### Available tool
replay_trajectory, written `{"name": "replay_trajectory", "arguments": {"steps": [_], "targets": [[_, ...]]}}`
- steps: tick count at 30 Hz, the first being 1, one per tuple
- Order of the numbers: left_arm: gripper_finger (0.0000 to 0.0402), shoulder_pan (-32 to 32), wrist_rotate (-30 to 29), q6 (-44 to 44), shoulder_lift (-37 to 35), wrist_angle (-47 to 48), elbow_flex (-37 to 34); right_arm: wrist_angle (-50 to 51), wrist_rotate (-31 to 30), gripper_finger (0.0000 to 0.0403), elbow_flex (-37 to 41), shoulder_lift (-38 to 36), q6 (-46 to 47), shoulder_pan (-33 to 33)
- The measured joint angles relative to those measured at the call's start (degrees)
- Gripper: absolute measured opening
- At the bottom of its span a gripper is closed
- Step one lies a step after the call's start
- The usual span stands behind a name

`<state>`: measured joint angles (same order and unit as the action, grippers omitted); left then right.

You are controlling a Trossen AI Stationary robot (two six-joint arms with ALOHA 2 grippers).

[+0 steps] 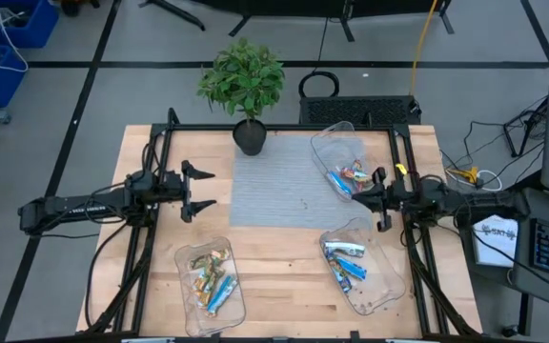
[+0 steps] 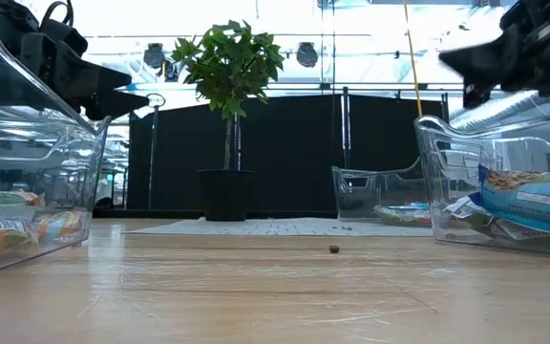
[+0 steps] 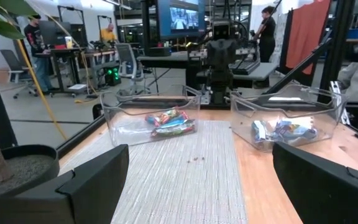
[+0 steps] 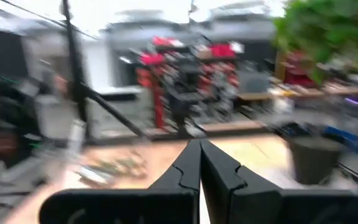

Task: Pick and place Granola Bars by type
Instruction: Return to Home Position

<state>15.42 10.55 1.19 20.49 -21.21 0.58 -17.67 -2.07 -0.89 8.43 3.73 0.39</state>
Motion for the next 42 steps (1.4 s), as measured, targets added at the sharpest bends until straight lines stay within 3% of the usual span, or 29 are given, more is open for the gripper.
{"name": "replay_trajectory", "arguments": {"steps": [3,5,13,19,28,32,42], "targets": [[0.0397,0.0,0.0,0.0,0.0,0.0,0.0,2.2,-8.6,0.0,0.0,1.7,-2.8,3.7],[0.0397,0.0,-0.1,0.0,0.0,0.0,0.0,2.2,-10.0,0.0,0.0,2.6,-3.9,5.3],[0.0397,0.0,0.0,-0.2,0.0,4.0,0.0,2.9,-5.2,0.0,0.0,2.9,-5.1,7.2],[0.0397,0.0,3.7,-0.9,0.0,4.1,0.0,2.9,-4.9,0.0,0.0,2.9,-5.3,7.2],[0.0397,1.0,2.6,-2.4,0.0,5.1,0.0,1.1,-3.7,0.0,0.0,2.8,-5.3,7.2],[0.0397,1.4,-0.5,-3.4,0.0,6.7,0.0,0.8,-3.7,0.0,0.1,2.8,-5.0,7.2],[0.0397,1.4,-0.6,-3.3,0.1,6.6,0.0,1.5,-3.8,0.0,0.1,2.8,-2.4,7.2]]}}
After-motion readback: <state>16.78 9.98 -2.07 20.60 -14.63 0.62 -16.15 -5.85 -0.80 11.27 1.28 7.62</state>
